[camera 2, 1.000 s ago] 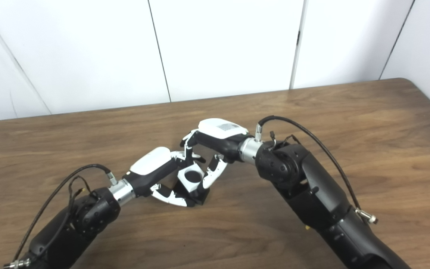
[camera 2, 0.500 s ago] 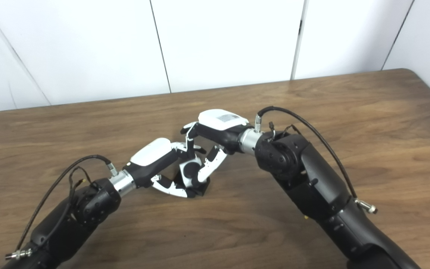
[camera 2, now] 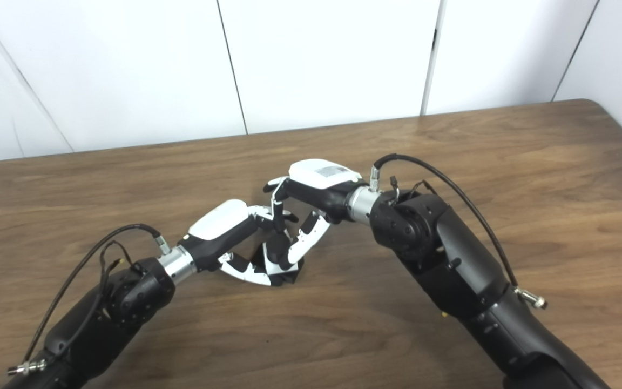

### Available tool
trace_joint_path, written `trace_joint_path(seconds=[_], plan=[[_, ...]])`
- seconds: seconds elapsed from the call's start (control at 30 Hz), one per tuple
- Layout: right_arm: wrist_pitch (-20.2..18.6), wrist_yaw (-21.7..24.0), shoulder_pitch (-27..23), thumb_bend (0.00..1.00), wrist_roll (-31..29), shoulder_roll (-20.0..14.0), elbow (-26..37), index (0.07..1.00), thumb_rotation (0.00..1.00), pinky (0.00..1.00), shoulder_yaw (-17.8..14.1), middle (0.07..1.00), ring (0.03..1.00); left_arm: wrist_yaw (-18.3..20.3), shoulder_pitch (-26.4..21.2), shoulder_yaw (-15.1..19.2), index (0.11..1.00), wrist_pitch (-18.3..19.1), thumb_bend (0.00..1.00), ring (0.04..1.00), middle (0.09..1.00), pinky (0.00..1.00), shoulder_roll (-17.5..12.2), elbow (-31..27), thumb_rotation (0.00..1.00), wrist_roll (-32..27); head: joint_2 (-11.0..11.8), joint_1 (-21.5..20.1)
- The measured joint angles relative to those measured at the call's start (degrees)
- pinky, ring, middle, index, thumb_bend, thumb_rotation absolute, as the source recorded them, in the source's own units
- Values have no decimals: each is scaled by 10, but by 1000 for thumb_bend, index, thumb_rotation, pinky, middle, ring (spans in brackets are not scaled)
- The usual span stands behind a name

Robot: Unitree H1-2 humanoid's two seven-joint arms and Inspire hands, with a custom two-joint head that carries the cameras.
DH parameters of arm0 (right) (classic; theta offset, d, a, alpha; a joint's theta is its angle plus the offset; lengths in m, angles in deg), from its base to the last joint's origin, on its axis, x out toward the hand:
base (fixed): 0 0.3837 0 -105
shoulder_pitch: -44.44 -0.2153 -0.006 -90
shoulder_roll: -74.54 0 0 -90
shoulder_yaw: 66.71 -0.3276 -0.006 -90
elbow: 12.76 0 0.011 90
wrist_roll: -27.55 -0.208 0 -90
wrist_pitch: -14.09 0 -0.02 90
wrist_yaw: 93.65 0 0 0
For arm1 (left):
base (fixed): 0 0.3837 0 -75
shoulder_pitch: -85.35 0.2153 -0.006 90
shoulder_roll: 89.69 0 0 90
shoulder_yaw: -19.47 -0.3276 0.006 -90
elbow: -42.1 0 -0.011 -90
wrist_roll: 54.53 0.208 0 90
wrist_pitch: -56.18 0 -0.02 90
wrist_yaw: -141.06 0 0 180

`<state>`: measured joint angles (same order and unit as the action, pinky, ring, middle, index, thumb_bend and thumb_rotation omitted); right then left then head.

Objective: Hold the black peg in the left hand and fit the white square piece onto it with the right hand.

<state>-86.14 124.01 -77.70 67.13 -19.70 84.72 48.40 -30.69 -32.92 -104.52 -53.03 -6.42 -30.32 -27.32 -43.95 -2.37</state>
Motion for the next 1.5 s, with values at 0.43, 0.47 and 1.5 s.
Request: trace_joint_path(seconds=[0.43,0.47,1.5], plan=[[-2,1,3,954,-24,-10,5,731,422,843,-45,922,905,5,-2,0,491,0,520,853,842,850,0,0,79,0,3,-1],[-3,0,3,954,-27,-13,7,731,423,839,-50,922,903,5,-3,0,491,0,520,853,842,853,0,0,79,0,2,-1],[-45,-116,75,805,-101,-31,61,781,345,719,-176,882,853,0,-1,3,495,1,517,835,837,816,0,1,87,2,8,-10]])
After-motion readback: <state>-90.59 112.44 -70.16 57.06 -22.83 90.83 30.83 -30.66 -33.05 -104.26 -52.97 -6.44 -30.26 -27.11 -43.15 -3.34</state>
